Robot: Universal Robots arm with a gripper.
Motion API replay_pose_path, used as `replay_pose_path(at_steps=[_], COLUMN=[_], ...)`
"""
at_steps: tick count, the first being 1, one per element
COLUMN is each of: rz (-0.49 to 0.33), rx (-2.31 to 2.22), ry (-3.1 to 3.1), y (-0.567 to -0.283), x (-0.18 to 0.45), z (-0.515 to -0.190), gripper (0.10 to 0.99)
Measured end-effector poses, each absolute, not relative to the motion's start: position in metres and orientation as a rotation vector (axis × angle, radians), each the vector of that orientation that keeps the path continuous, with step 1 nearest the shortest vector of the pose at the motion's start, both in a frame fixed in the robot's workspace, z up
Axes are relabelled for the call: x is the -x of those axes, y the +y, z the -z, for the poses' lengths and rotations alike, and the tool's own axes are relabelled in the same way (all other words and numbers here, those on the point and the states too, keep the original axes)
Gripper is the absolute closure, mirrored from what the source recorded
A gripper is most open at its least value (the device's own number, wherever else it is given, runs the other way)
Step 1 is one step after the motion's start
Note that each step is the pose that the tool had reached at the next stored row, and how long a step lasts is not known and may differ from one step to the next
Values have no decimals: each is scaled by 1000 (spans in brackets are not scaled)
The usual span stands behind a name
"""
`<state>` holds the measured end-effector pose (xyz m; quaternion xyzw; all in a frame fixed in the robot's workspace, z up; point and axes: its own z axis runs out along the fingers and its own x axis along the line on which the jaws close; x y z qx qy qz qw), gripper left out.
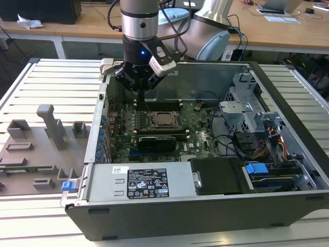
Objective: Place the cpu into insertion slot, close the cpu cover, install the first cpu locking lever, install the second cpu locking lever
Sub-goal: 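Install the first cpu locking lever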
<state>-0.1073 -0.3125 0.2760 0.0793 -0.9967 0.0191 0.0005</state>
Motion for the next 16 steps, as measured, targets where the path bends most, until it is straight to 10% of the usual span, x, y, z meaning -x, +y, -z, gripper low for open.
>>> replay_pose_path(at_steps=[16], rz=[-60], rx=[-249], ry=[-3130], y=[-288], x=[115], z=[-267], gripper=[980])
